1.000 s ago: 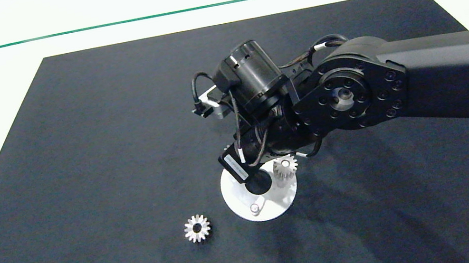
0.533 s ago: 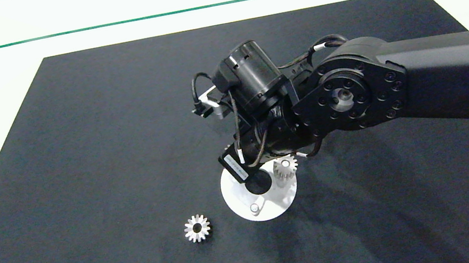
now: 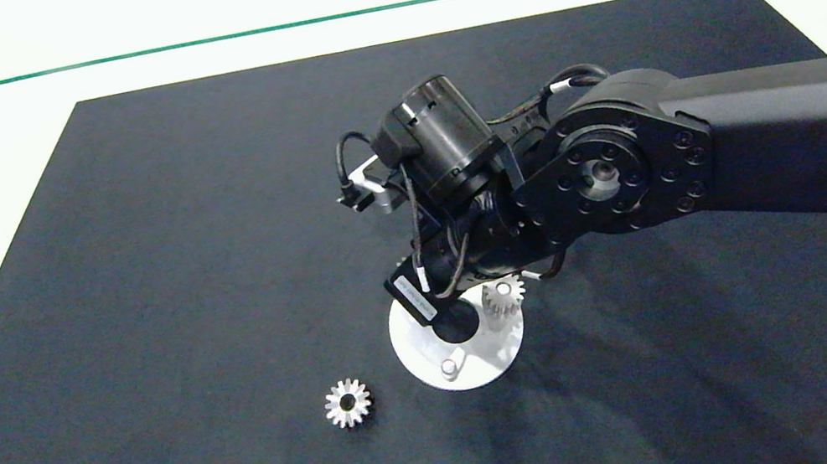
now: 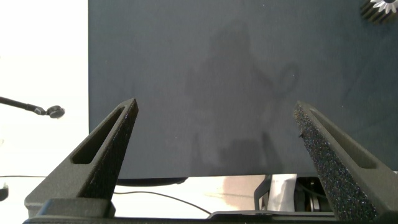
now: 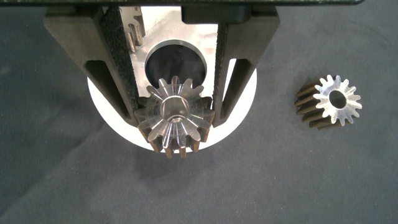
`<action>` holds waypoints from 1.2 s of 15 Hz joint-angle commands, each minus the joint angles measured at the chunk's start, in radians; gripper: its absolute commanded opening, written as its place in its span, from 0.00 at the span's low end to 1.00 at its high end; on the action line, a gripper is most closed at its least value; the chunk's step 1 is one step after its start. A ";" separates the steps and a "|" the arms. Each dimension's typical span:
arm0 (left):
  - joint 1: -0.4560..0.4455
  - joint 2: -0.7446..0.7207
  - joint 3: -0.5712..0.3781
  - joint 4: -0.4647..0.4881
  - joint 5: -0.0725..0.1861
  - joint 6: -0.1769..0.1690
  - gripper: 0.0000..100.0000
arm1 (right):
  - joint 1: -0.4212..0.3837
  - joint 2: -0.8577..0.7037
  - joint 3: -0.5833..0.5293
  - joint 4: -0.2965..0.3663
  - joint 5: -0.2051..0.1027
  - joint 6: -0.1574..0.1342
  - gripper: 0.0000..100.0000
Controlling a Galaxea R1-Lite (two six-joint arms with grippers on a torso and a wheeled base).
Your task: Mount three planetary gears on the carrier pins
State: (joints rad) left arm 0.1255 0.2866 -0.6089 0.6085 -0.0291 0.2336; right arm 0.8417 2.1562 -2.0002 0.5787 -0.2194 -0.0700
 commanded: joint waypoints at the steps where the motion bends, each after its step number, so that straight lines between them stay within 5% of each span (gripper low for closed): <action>1: 0.000 0.002 0.000 0.004 0.000 0.001 1.00 | 0.000 0.005 0.000 0.003 0.000 -0.001 0.25; 18: 0.000 -0.007 0.000 0.011 0.000 0.003 1.00 | 0.013 0.013 0.000 0.001 0.000 0.016 0.25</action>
State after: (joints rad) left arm 0.1251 0.2800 -0.6089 0.6166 -0.0291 0.2351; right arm 0.8534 2.1677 -2.0002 0.5768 -0.2179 -0.0532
